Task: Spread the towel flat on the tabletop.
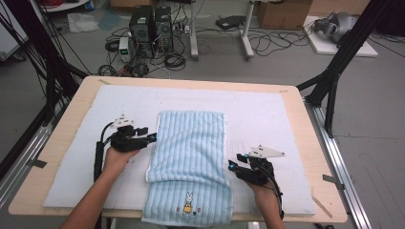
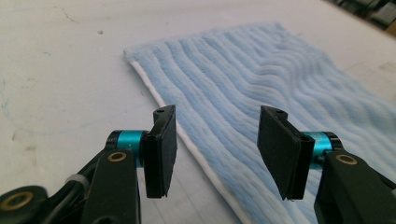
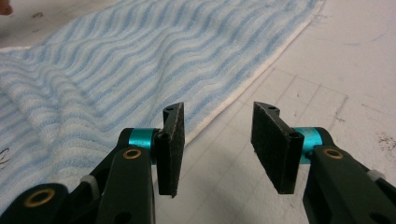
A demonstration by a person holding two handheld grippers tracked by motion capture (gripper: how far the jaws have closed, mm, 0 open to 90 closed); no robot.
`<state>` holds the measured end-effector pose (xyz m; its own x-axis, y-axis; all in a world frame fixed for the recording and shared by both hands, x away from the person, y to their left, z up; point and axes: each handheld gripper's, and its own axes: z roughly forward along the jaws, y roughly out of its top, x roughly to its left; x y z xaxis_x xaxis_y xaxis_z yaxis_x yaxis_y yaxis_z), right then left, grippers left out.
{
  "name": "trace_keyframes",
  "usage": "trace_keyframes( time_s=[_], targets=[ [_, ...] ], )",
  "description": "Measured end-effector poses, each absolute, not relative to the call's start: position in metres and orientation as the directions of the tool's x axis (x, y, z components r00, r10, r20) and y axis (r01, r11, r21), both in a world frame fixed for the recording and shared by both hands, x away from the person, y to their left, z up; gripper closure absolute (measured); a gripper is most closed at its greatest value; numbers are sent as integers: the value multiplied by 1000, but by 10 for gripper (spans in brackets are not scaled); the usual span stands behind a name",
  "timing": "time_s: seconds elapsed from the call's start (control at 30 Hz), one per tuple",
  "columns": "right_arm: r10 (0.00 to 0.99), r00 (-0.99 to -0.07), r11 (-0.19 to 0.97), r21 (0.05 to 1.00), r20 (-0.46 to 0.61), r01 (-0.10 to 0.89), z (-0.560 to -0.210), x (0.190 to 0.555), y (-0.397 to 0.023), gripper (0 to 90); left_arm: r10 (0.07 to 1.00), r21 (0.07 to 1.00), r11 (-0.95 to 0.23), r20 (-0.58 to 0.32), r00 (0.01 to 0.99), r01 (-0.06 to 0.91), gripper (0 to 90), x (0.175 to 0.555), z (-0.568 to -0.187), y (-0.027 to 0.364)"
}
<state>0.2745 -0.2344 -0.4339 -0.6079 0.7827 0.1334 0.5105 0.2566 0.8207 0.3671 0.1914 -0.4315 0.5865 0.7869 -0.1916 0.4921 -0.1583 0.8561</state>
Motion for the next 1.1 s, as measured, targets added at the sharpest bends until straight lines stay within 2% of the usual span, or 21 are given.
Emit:
trace_keyframes(
  time_s=[0.43, 0.63, 0.67, 0.73, 0.8, 0.83, 0.93, 1.03, 1.07, 1.1],
  targets=[
    [788, -595, 224, 828, 157, 514, -436, 278, -241, 528, 855, 820, -179, -143, 498, 543, 484, 428, -442, 167],
    [789, -594, 225, 826, 157, 516, -437, 279, -243, 526, 850, 803, -234, -105, 516, 549, 488, 442, -451, 150],
    [790, -593, 224, 826, 157, 517, -437, 279, -243, 526, 854, 792, -279, -54, 517, 542, 504, 442, -451, 145],
    [789, -595, 230, 827, 151, 514, -437, 279, -244, 525, 838, 794, -320, -18, 546, 517, 575, 440, -451, 141],
    [790, -594, 223, 831, 152, 510, -435, 278, -244, 523, 824, 794, -338, -9, 566, 505, 799, 438, -450, 137],
    [791, -592, 220, 832, 153, 509, -435, 277, -245, 521, 830, 790, -342, 1, 557, 508, 843, 439, -449, 136],
    [791, -591, 219, 830, 156, 513, -435, 276, -246, 522, 874, 784, -305, 4, 486, 541, 861, 445, -447, 138],
    [795, -586, 215, 832, 155, 512, -435, 275, -248, 522, 905, 796, -226, -43, 424, 562, 859, 451, -448, 148],
    [796, -586, 214, 834, 154, 509, -435, 276, -248, 522, 901, 800, -210, -64, 429, 562, 851, 452, -451, 151],
    [796, -584, 211, 831, 159, 514, -436, 276, -249, 522, 899, 800, -201, -80, 431, 566, 806, 453, -451, 153]
  ],
)
